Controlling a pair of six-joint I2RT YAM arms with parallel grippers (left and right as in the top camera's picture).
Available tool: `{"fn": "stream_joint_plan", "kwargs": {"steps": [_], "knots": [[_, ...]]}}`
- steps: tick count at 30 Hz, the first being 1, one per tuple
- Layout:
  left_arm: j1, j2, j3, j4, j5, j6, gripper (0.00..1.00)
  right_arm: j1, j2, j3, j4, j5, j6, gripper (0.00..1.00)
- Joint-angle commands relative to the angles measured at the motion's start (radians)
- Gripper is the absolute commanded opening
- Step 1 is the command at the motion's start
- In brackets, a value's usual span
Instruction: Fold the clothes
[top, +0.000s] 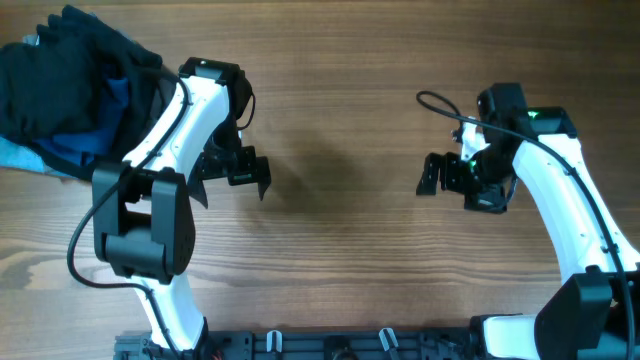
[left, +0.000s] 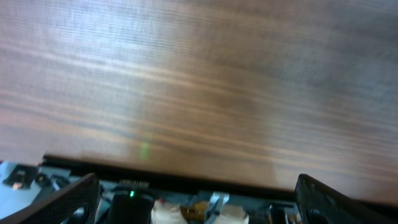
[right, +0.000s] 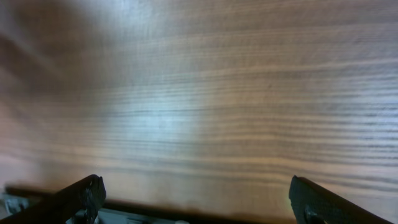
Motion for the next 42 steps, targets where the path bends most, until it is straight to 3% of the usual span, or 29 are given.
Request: {"fn": "stream_joint_plan", "kwargs": {"steps": [1, 5, 11, 16, 19, 25, 42], "knots": [[-0.002, -0.093, -0.03, -0.008, -0.013, 0.016, 1.0, -0.004, -0.042, 0.003, 0.005, -0.034, -0.098, 1.0], [-0.002, -0.281, -0.158, 0.099, -0.013, -0.001, 1.0, -0.004, -0.188, 0.0, 0.09, 0.001, -0.071, 1.0], [-0.002, -0.826, -0.517, 0.484, -0.083, -0.068, 1.0, -0.004, -0.599, -0.15, 0.348, 0.111, -0.042, 1.0], [-0.002, -1.194, -0.703, 0.67, -0.122, -0.068, 1.0, -0.004, -0.877, -0.266, 0.396, 0.363, 0.115, 1.0], [-0.002, -1.348, -0.72, 0.71, -0.121, -0.068, 1.0, -0.004, -0.948, -0.276, 0.38, 0.375, 0.156, 1.0], [-0.002, -1.492, -0.72, 0.664, -0.121, -0.068, 1.0, -0.004, -0.955, -0.276, 0.377, 0.375, 0.157, 1.0], [-0.002, -1.493, -0.72, 0.663, -0.121, -0.068, 1.0, -0.004, -0.963, -0.288, 0.369, 0.375, 0.156, 1.0]]}}
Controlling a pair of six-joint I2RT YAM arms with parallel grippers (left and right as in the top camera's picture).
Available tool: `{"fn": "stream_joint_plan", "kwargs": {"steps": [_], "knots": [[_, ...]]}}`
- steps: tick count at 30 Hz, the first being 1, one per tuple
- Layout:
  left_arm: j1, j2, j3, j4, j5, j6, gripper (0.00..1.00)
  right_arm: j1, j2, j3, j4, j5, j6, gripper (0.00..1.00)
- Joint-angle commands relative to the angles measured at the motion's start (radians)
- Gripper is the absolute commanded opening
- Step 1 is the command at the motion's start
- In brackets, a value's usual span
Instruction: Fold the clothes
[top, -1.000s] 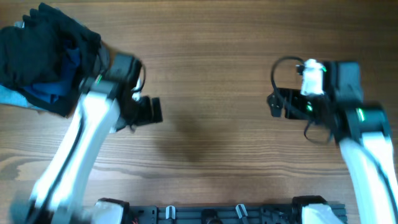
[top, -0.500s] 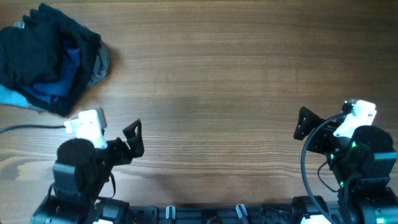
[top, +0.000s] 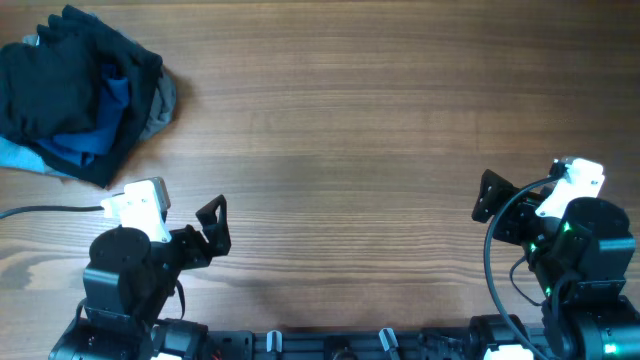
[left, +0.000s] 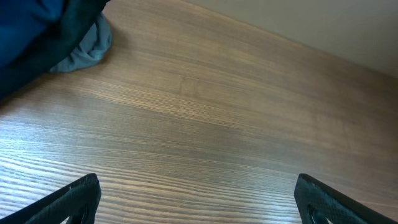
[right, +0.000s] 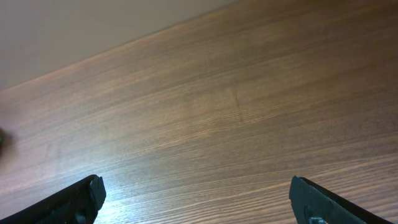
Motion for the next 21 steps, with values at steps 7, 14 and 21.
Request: {"fn": "stream_joint_plan", "kwargs": {"steps": [7, 14, 21], "knots": [[-0.002, -0.003, -0.011, 0.002, -0.016, -0.01, 1.0, -0.001, -0.248, -0.244, 0.151, 0.022, -0.004, 1.0], [-0.002, -0.003, -0.011, 0.002, -0.017, -0.01, 1.0, 0.045, -0.553, -0.62, 0.633, -0.096, -0.138, 1.0], [-0.002, -0.003, -0.011, 0.002, -0.017, -0.01, 1.0, 0.043, -0.613, -0.816, 0.948, -0.105, -0.333, 1.0]]}}
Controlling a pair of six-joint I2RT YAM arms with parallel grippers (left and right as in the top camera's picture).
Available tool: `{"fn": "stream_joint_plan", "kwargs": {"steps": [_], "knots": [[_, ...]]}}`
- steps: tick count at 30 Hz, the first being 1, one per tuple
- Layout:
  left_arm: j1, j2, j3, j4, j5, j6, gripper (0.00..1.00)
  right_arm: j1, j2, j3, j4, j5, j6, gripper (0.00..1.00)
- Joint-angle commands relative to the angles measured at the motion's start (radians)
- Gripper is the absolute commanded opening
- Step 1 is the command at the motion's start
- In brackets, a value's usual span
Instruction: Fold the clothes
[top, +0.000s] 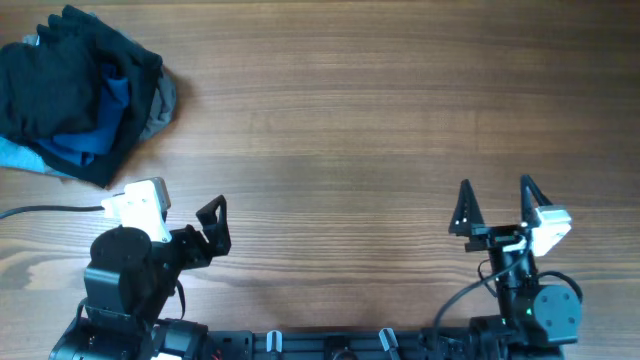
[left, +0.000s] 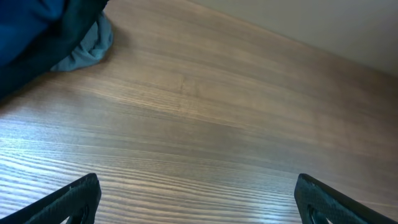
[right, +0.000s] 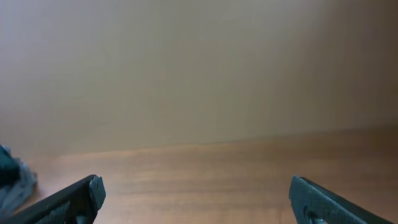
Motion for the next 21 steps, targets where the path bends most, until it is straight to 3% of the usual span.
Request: {"fn": "stream_joint_plan", "kwargs": {"steps": [1, 3, 7, 21], "knots": [[-0.002, -0.003, -0.007, 0.002, -0.014, -0.01, 1.0, 0.002, -0.017, -0.112, 0.163, -0.018, -0.18, 1.0], [-0.002, -0.003, -0.007, 0.002, -0.014, -0.01, 1.0, 0.002, -0.017, -0.181, 0.263, 0.005, -0.217, 1.0], [-0.002, -0.003, -0.007, 0.002, -0.014, -0.01, 1.0, 0.001, -0.018, -0.188, 0.046, 0.023, -0.183, 1.0], [-0.002, -0.003, -0.007, 0.002, -0.014, -0.009, 1.0, -0.002, -0.016, -0.188, 0.057, 0.015, -0.215, 1.0]]}}
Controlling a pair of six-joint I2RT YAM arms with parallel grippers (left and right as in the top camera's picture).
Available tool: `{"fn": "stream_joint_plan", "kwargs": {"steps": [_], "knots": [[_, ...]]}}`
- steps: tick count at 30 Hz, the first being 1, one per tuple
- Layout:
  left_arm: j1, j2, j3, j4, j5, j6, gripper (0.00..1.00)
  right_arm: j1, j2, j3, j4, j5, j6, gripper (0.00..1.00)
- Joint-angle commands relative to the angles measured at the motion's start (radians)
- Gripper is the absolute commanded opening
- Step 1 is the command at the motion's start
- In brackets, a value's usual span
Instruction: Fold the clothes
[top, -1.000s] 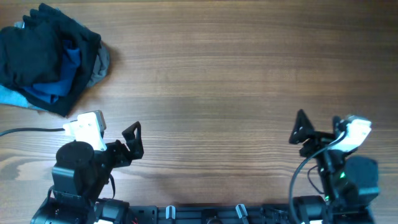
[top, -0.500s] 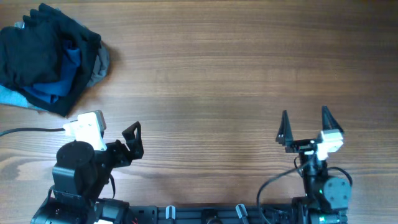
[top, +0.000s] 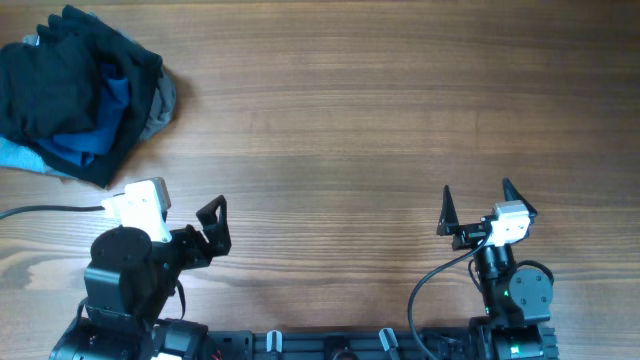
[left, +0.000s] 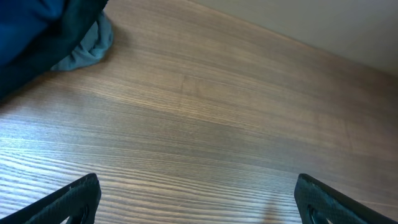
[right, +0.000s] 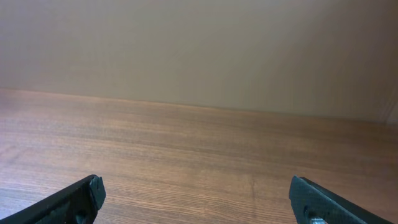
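A heap of clothes (top: 75, 90), black and blue with a grey and a light-blue piece, lies bunched at the table's far left corner. Its edge shows at the upper left of the left wrist view as the clothes heap (left: 43, 31). My left gripper (top: 205, 235) is folded back at the near left, well short of the heap, open and empty; in its own view the left gripper (left: 198, 194) faces bare wood. My right gripper (top: 477, 200) stands at the near right, open and empty, and in its own view the right gripper (right: 196, 190) looks across the table.
The wooden table (top: 350, 120) fills the view. A black rail (top: 330, 345) with clips runs along the front edge. A black cable (top: 50, 210) trails left from the left arm. A plain wall (right: 199, 50) rises behind the table's far edge.
My right gripper sits a little further left, and its camera now sees more of the table and less wall. The left arm and the heap have not moved.
Both arms were stretched out over the middle of the table, grippers open and empty, the left one beside the heap. Then both were drawn back to the front edge. The right wrist was then tipped up toward the wall, and now looks lower across the table.
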Motion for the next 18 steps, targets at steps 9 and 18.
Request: {"fn": "stream_joint_plan", "kwargs": {"steps": [9, 18], "knots": [[-0.002, -0.003, -0.006, 0.002, -0.014, -0.01, 1.0, -0.002, -0.011, -0.001, 0.006, 0.01, -0.018, 1.0], [0.008, -0.008, -0.007, 0.002, -0.013, -0.01, 1.0, -0.002, -0.011, -0.001, 0.006, 0.01, -0.018, 1.0]]}}
